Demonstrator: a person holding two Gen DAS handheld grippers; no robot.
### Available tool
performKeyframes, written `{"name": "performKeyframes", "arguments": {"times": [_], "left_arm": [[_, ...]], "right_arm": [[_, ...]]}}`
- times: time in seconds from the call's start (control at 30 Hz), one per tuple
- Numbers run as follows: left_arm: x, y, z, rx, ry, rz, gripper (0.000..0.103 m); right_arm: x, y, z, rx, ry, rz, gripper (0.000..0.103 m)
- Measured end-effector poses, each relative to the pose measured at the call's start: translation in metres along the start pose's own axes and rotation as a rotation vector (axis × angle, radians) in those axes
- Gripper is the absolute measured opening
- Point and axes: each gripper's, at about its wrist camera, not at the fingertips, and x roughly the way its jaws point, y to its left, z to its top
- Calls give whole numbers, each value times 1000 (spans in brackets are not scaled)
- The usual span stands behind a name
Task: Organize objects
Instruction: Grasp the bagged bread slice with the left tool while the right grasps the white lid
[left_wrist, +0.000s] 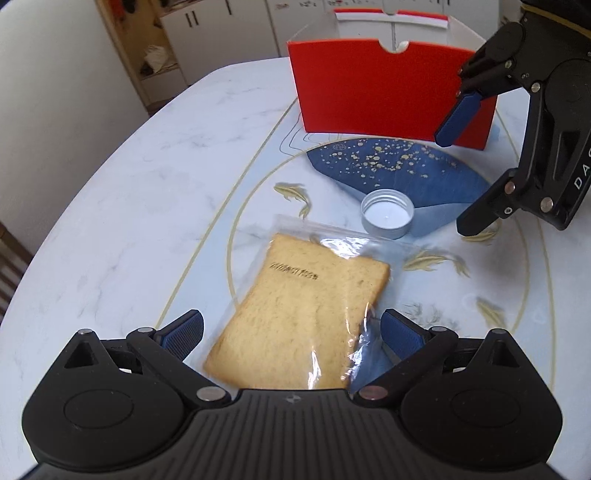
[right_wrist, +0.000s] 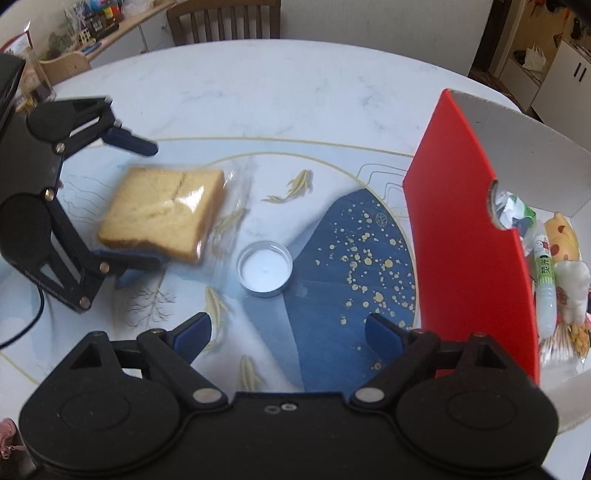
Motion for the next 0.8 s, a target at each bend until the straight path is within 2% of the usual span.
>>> {"name": "performKeyframes", "arguments": {"times": [0.17, 0.33, 0.43, 0.53, 0.67, 0.73, 0.8], "left_arm": [[15, 13, 4, -34, 15, -47, 103], [23, 33, -1, -183, 14, -86, 103], [25, 43, -6, -287, -2, -56, 103], [25, 50, -10, -368, -6, 5, 103], [22, 60, -17, -480, -4, 68, 100], [18, 62, -20, -509, -16, 96, 89], [14, 65, -22, -536, -15, 114, 83]], "right_arm": [[12, 2, 7, -32, 9, -16, 85], [26, 4, 14, -25, 13, -22, 82], [31, 5, 17, -13, 8, -20, 80], [33, 8, 22, -11, -5, -21, 79], [34, 14, 26, -10, -30, -19, 66], [33, 16, 27, -6, -41, -20, 61], [32, 17, 26, 3, -49, -25, 55]]}}
